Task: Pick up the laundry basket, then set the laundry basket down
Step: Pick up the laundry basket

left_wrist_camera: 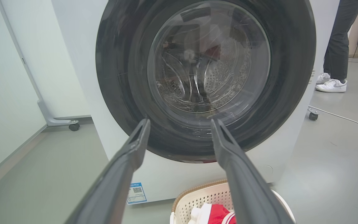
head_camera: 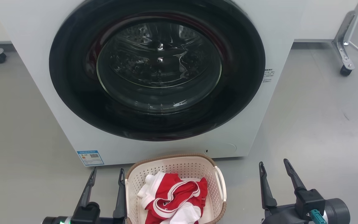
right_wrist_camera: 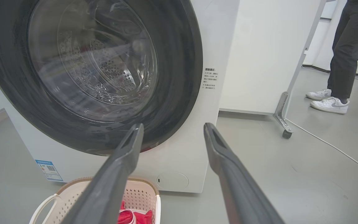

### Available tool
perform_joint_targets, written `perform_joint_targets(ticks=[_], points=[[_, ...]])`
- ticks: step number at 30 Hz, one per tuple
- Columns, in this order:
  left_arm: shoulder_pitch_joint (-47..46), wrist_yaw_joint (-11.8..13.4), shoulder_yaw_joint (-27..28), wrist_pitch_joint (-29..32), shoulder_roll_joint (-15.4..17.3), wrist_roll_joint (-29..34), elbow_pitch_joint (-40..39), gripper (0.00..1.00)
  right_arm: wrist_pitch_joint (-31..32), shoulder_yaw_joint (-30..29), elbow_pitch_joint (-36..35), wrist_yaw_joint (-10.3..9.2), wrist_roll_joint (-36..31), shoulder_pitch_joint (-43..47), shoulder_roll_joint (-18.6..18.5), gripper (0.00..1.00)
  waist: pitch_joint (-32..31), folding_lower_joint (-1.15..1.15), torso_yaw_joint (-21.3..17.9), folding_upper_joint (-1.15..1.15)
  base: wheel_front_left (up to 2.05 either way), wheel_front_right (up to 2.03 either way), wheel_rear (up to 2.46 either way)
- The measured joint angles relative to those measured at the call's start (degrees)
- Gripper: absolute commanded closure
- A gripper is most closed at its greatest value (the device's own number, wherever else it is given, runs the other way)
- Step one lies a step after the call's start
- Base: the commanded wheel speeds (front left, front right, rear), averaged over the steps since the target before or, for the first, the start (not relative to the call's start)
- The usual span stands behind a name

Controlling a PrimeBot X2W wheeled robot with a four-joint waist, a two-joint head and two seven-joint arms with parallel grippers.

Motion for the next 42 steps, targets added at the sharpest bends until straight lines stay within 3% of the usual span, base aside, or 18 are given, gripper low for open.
perform_joint_targets(ticks=[16, 25, 42], points=[[-4.14, -0.04, -0.62, -0.01, -0.14, -0.93, -0.74, 0.00, -0.14, -2.37, -2.38, 0.00, 0.74, -4.57, 0.00, 0.00, 8.27, 0.01, 0.29, 0.01, 0.00, 0.00, 0.00], [-9.68, -0.13, -0.83, -0.19, -0.41, -3.43, 4.11, 0.00, -0.16, -3.64, 0.80, 0.33, 1.59, -9.83, -0.01, 0.00, 15.50, 0.01, 0.69, 0.01, 0.00, 0.00, 0.00], [-25.08, -1.05, -1.88, 2.21, -0.91, -7.84, 18.72, 0.00, -0.23, -3.64, 11.72, 2.78, 2.16, -23.73, -0.67, 0.00, 30.78, 0.02, 2.20, 0.01, 0.00, 0.00, 0.00]])
